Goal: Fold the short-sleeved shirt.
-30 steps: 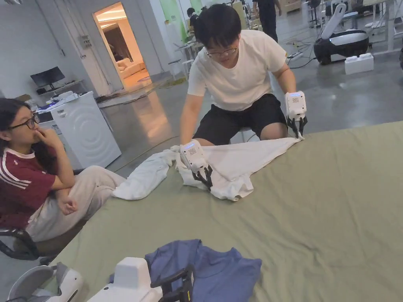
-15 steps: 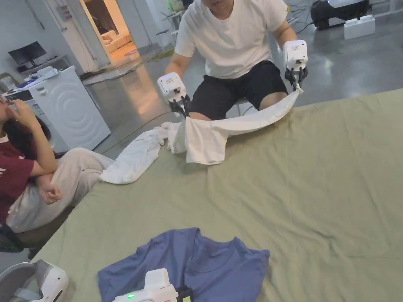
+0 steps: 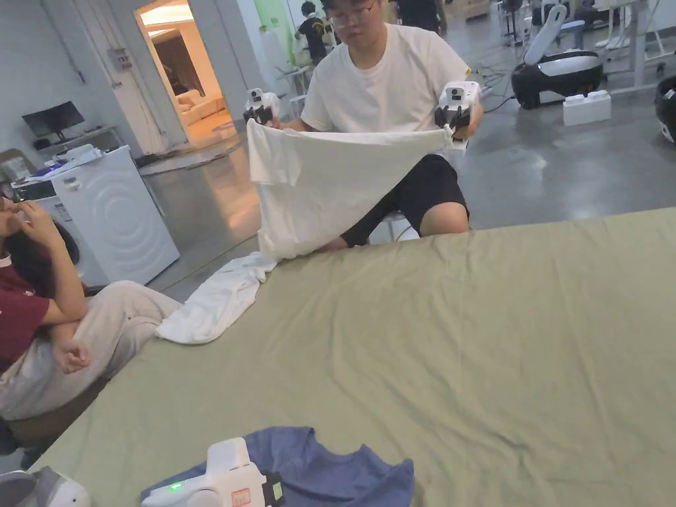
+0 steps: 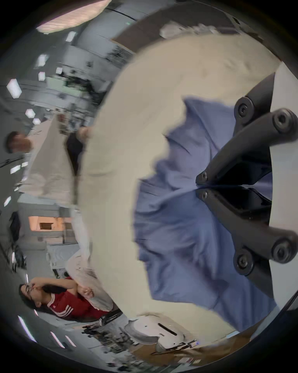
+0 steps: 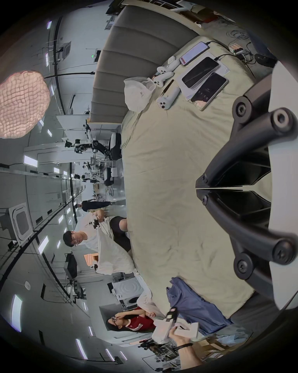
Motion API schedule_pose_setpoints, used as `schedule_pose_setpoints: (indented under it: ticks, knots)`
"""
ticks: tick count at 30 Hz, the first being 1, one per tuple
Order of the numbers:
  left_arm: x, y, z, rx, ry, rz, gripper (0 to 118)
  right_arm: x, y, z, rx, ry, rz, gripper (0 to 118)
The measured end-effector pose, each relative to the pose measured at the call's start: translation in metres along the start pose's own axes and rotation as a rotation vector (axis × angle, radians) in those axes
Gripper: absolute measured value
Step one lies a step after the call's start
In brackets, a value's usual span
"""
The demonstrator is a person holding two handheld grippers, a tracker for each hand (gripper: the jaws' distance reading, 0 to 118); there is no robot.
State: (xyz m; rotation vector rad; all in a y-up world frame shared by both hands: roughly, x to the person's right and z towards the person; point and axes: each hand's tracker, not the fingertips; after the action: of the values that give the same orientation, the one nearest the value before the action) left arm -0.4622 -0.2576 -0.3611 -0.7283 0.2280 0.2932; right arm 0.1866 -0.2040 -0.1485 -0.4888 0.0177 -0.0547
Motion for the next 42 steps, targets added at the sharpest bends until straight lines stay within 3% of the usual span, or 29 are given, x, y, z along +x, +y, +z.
schedule_pose_setpoints:
  ticks: [6, 10, 16, 21, 24, 25, 26, 28, 31, 37, 39, 40, 42]
  knots:
    - [0.097, 0.043, 0.063, 0.16, -0.318, -0.033, 0, 0.025, -0.004, 0.029, 0.064, -0.012, -0.076, 0]
    - [0.232, 0.023, 0.08, 0.144, -0.544, -0.184, 0, 0.046, -0.009, 0.05, 0.105, -0.075, -0.154, 0]
    - [0.416, -0.111, 0.066, -0.101, -0.854, -0.391, 0, 0.069, -0.012, 0.09, 0.137, -0.183, -0.173, 0]
    - [0.487, -0.258, 0.073, -0.341, -0.948, -0.532, 0, 0.097, -0.033, 0.117, 0.131, -0.262, -0.188, 0]
    - [0.488, -0.313, 0.083, -0.414, -0.934, -0.586, 0, 0.102, -0.039, 0.125, 0.118, -0.286, -0.178, 0]
    - [0.485, -0.321, 0.085, -0.416, -0.936, -0.574, 11, 0.103, -0.042, 0.124, 0.113, -0.287, -0.174, 0]
    - [0.479, -0.325, 0.085, -0.452, -0.971, -0.548, 30, 0.102, -0.043, 0.122, 0.109, -0.285, -0.172, 0]
    - [0.466, -0.312, 0.093, -0.47, -0.953, -0.567, 92, 0.099, -0.042, 0.116, 0.103, -0.261, -0.167, 0]
    - [0.415, -0.247, 0.127, -0.242, -0.953, -0.541, 90, 0.087, -0.038, 0.102, 0.127, -0.19, -0.156, 0]
    - [0.29, -0.139, 0.224, 0.321, -0.648, -0.448, 89, 0.045, -0.005, 0.076, 0.188, -0.031, -0.062, 0]
    - [0.256, -0.129, 0.253, 0.475, -0.503, -0.43, 70, 0.03, 0.005, 0.074, 0.218, 0.017, -0.035, 0]
    - [0.241, -0.127, 0.266, 0.533, -0.453, -0.415, 51, 0.025, 0.009, 0.073, 0.229, 0.035, -0.02, 0]
    - [0.218, -0.127, 0.29, 0.616, -0.335, -0.395, 46, 0.012, 0.017, 0.069, 0.243, 0.058, 0.034, 0]
